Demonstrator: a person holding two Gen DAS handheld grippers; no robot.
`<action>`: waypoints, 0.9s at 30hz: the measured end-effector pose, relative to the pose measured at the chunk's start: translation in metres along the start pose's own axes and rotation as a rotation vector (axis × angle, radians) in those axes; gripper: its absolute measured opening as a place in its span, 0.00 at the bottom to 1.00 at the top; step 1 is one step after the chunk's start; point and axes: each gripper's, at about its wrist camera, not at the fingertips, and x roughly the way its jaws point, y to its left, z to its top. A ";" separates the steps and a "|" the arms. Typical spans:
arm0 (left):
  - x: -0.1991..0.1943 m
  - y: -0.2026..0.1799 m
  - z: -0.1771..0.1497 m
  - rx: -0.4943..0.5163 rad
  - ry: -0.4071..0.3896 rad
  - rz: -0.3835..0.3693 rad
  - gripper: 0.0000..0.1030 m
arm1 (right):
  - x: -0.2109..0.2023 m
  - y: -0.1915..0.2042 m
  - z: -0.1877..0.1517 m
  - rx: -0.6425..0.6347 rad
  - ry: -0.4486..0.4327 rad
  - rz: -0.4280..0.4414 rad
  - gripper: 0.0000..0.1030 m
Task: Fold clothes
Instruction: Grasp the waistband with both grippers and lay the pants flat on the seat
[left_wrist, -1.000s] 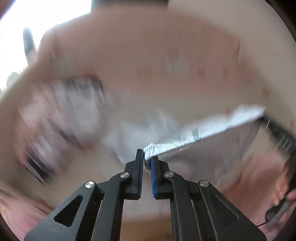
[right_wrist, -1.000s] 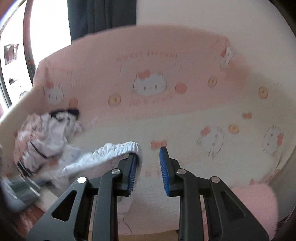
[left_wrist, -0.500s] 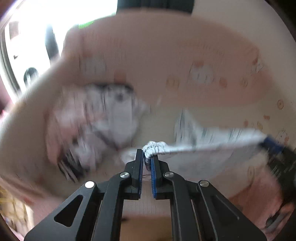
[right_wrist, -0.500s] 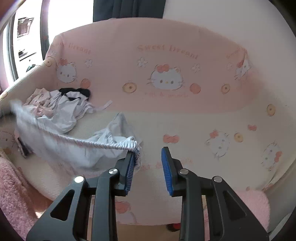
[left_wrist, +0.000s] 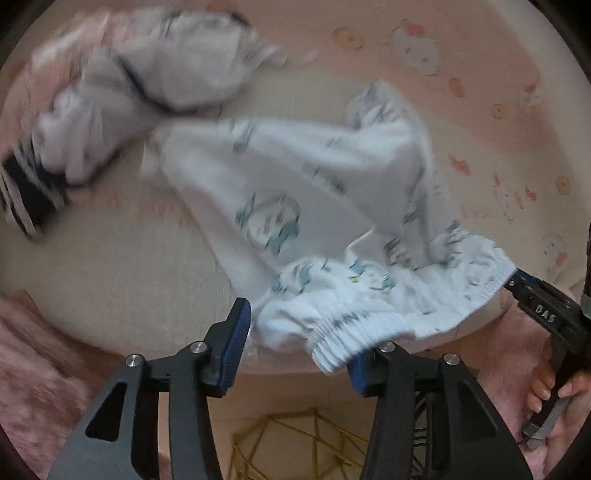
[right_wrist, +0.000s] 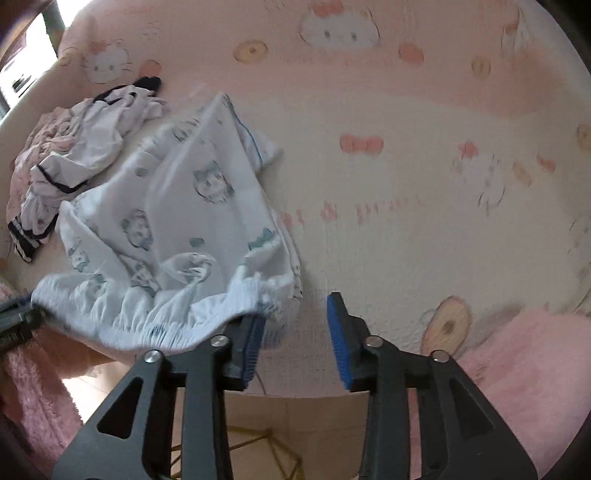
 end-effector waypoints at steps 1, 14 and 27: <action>0.005 0.000 -0.001 0.002 0.005 0.008 0.47 | 0.006 -0.002 -0.001 0.014 0.024 0.030 0.38; -0.121 -0.046 0.021 0.204 -0.356 0.059 0.09 | -0.029 -0.009 0.003 0.009 -0.090 -0.020 0.12; -0.187 -0.059 0.093 0.294 -0.360 0.015 0.09 | -0.236 -0.007 0.057 0.008 -0.549 0.065 0.07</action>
